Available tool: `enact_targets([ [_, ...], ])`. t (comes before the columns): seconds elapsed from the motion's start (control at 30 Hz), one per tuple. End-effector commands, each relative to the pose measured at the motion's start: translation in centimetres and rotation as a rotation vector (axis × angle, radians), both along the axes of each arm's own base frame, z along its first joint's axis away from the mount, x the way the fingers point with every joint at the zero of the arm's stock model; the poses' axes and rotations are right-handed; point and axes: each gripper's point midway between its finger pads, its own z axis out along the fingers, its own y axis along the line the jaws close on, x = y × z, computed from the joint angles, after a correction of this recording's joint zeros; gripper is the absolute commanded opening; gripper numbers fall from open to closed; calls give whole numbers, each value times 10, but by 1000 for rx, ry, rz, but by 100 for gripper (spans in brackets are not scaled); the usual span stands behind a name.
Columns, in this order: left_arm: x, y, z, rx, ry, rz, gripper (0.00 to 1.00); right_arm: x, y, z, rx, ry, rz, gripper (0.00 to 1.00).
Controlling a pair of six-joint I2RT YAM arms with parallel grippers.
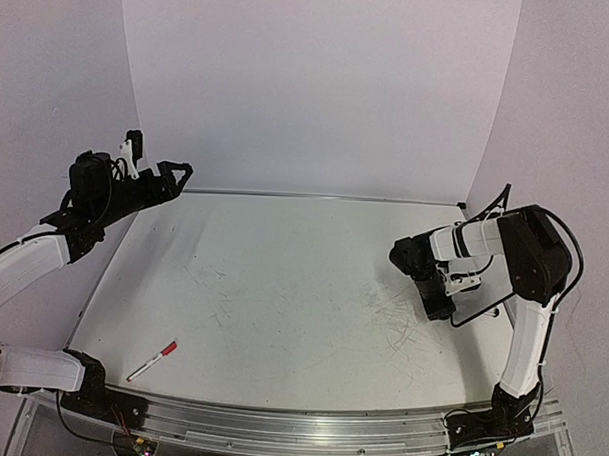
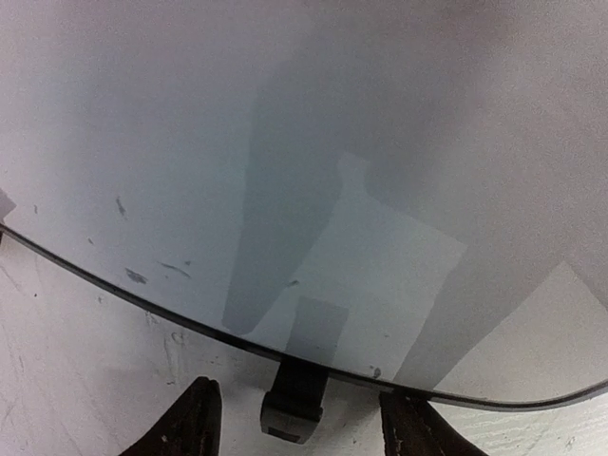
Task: Write a sentence on the whiteboard
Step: Pick up the whiteboard stand from the corner of the board.
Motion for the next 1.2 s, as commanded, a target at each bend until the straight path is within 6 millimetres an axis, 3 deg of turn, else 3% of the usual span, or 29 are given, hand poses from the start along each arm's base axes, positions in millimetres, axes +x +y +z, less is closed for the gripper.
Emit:
enact_targets([
  [0.0,0,-1,16,-7,-56,-1,99,1,-12,10,-27,-42,-19,52],
  [0.33,-1,0,15,-6,-56,0,99,0,-13,10,-30,-45,-2,24],
  [0.5,0,-2,14,-8,-51,-6,99,1,-12,9,-24,-39,19,20],
  [0.8,2,-2,13,-10,-44,-5,99,4,-6,6,-34,-22,116,2],
  [1.17,9,-4,6,-10,-19,-6,99,8,37,5,-106,3,425,0],
])
